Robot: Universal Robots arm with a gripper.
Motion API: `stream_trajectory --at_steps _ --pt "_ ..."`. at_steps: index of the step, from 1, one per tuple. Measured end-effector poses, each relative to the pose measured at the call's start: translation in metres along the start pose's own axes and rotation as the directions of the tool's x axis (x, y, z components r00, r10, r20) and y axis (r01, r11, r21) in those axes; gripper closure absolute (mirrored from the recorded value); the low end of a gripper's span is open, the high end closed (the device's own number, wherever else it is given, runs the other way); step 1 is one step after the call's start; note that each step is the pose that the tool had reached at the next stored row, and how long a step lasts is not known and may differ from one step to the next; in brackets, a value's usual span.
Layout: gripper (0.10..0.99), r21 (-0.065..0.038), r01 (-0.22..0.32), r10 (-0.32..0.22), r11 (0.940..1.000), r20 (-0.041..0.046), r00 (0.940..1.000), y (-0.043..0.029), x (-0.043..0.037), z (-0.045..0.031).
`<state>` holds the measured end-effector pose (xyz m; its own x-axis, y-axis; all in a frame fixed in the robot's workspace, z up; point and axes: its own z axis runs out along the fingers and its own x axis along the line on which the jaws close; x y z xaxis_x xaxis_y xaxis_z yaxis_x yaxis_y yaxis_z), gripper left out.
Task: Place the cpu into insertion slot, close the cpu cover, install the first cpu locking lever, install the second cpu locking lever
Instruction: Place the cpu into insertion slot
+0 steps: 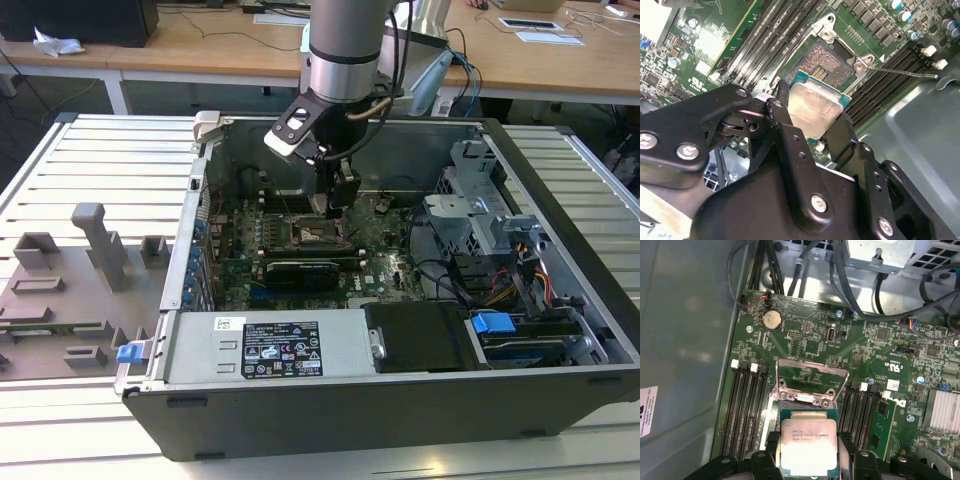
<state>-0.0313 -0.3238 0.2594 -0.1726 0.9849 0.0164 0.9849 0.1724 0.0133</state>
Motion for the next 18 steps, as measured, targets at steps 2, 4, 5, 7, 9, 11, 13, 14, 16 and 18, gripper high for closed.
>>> stream_trajectory --at_steps 2,4,5,7,9,11,13,14,16,18 --pt "0.545 0.000 -0.018 0.018 0.9998 0.0003 0.9998 0.0000 0.0000 0.0000" --pt "0.545 -0.001 -0.034 0.034 0.9994 0.0004 0.9994 0.0000 0.0000 0.0000" --pt "0.545 -0.001 -0.040 0.040 0.9992 0.0005 0.9992 0.0000 0.0000 0.0001" --pt "0.545 -0.001 -0.059 0.059 0.9983 0.0007 0.9983 0.0000 0.0000 0.0001" --pt "0.545 -0.001 -0.076 0.076 0.9971 0.0010 0.9971 0.0000 0.0000 0.0001" --pt "0.545 -0.002 -0.103 0.103 0.9947 0.0014 0.9947 0.0000 0.0000 0.0001" --pt "0.545 -0.002 -0.126 0.126 0.9921 0.0017 0.9921 0.0000 0.0000 0.0001" --pt "0.545 -0.002 -0.136 0.136 0.9906 0.0019 0.9906 0.0000 0.0000 0.0002" --pt "0.545 -0.003 -0.160 0.160 0.9871 0.0022 0.9871 0.0000 0.0000 0.0002" --pt "0.545 -0.003 -0.181 0.181 0.9834 0.0025 0.9834 0.0000 0.0000 0.0002"
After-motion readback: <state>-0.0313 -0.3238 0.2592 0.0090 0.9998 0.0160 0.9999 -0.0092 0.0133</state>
